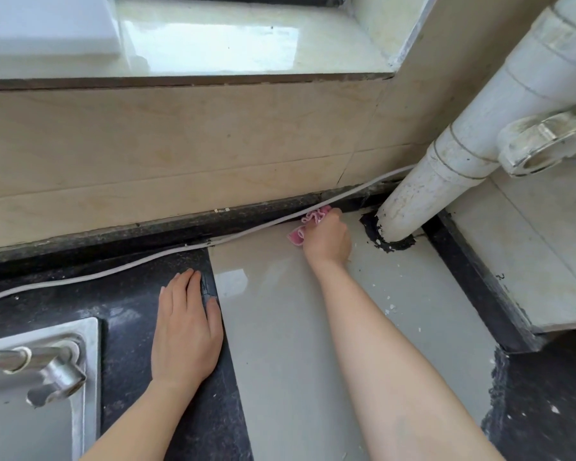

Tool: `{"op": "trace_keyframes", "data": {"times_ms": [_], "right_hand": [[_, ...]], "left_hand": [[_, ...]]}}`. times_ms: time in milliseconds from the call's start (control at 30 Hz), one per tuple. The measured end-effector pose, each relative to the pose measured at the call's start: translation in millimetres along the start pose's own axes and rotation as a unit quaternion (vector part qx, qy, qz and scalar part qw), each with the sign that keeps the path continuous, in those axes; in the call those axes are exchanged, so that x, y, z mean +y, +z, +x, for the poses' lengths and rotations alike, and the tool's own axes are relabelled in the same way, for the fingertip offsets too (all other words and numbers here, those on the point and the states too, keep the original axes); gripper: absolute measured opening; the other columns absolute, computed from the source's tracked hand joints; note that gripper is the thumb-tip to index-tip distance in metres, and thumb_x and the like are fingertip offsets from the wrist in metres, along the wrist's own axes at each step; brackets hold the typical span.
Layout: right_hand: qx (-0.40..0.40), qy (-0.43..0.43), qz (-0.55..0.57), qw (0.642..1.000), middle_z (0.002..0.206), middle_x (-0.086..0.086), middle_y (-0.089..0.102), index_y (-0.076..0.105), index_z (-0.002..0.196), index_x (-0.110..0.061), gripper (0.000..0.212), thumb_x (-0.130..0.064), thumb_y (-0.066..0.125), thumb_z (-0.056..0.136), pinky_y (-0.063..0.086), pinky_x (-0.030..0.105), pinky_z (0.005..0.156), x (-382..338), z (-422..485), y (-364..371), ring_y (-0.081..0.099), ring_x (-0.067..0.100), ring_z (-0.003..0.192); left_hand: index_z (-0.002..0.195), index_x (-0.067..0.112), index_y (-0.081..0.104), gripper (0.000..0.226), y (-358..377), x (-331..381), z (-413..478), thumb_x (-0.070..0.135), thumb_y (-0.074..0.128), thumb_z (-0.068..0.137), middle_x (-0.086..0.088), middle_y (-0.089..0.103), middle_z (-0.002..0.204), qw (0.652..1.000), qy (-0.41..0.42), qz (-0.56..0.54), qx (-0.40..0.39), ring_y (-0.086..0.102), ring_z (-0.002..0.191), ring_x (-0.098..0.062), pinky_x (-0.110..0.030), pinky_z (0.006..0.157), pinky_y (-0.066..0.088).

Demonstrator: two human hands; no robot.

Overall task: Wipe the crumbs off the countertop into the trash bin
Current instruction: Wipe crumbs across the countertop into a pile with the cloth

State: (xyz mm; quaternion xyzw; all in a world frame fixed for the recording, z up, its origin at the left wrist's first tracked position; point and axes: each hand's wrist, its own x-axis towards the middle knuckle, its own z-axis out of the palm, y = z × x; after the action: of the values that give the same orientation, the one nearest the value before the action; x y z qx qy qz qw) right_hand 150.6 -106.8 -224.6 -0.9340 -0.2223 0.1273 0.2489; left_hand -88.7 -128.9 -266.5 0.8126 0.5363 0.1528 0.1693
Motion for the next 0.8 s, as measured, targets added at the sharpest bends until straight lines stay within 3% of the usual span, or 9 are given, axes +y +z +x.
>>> {"op": "trace_keyframes", "data": {"times_ms": [133, 333, 400, 533, 667, 733, 800], "right_hand": [[0.009, 0.004, -0.059, 0.998, 0.113, 0.014, 0.067, 0.054, 0.120, -0.009, 0.034, -0.020, 0.063, 0.089, 0.043, 0.033, 0.072, 19, 1, -13, 0.064, 0.033, 0.102], [0.054, 0.135, -0.110, 0.983, 0.113, 0.022, 0.066, 0.051, 0.117, 0.001, 0.035, -0.015, 0.061, 0.087, 0.046, 0.038, 0.081, 88, -25, -72, 0.062, 0.039, 0.106], [0.061, 0.130, -0.138, 0.980, 0.111, 0.020, 0.067, 0.056, 0.114, -0.002, 0.030, -0.016, 0.058, 0.088, 0.045, 0.036, 0.078, 92, -25, -82, 0.063, 0.037, 0.104], [0.040, 0.053, -0.021, 0.998, 0.102, 0.013, 0.068, 0.060, 0.110, -0.012, 0.023, -0.023, 0.056, 0.089, 0.038, 0.030, 0.068, 50, -8, -64, 0.063, 0.033, 0.094], [0.059, 0.116, 0.146, 0.981, 0.122, 0.017, 0.061, 0.052, 0.120, -0.005, 0.030, -0.020, 0.051, 0.095, 0.042, 0.035, 0.078, 14, 34, -37, 0.058, 0.037, 0.110], [0.069, 0.132, 0.155, 0.977, 0.127, 0.021, 0.058, 0.048, 0.123, -0.001, 0.032, -0.015, 0.050, 0.095, 0.044, 0.037, 0.084, 15, 45, -28, 0.056, 0.038, 0.114], [0.055, 0.087, 0.067, 0.992, 0.124, 0.021, 0.060, 0.047, 0.122, -0.001, 0.033, -0.016, 0.052, 0.093, 0.046, 0.039, 0.085, 21, 44, -24, 0.057, 0.038, 0.114]], "left_hand": [[0.139, 0.000, 0.037, 0.051, -1, 1, 0, 0.026, 0.032, 0.096, -0.013, 0.039, 0.141, 1.000, -0.001, 0.005, -0.004, 0.030, 0.134, -0.028, -0.040, 0.119, 0.012], [0.139, -0.001, 0.037, 0.050, -6, 3, 0, 0.025, 0.031, 0.096, -0.015, 0.040, 0.140, 1.000, -0.001, 0.002, -0.016, 0.032, 0.133, -0.030, -0.042, 0.119, 0.015], [0.139, -0.001, 0.037, 0.046, -7, 4, 0, 0.020, 0.037, 0.097, -0.015, 0.040, 0.140, 1.000, -0.006, -0.002, -0.019, 0.031, 0.133, -0.030, -0.042, 0.119, 0.015], [0.140, -0.001, 0.037, 0.048, -8, 4, 1, 0.017, 0.044, 0.095, -0.015, 0.039, 0.141, 1.000, -0.009, -0.010, -0.023, 0.030, 0.134, -0.028, -0.041, 0.119, 0.014], [0.140, 0.000, 0.037, 0.047, -3, 3, 2, 0.020, 0.040, 0.097, -0.013, 0.039, 0.141, 1.000, -0.010, -0.007, -0.011, 0.030, 0.135, -0.027, -0.039, 0.119, 0.011], [0.139, 0.001, 0.038, 0.051, -2, 2, 2, 0.025, 0.035, 0.094, -0.012, 0.040, 0.140, 1.000, -0.008, -0.006, -0.005, 0.030, 0.134, -0.027, -0.038, 0.119, 0.011], [0.139, 0.000, 0.038, 0.053, -3, 1, 2, 0.026, 0.033, 0.093, -0.012, 0.040, 0.140, 1.000, -0.007, -0.002, -0.001, 0.030, 0.134, -0.027, -0.039, 0.119, 0.012]]}}
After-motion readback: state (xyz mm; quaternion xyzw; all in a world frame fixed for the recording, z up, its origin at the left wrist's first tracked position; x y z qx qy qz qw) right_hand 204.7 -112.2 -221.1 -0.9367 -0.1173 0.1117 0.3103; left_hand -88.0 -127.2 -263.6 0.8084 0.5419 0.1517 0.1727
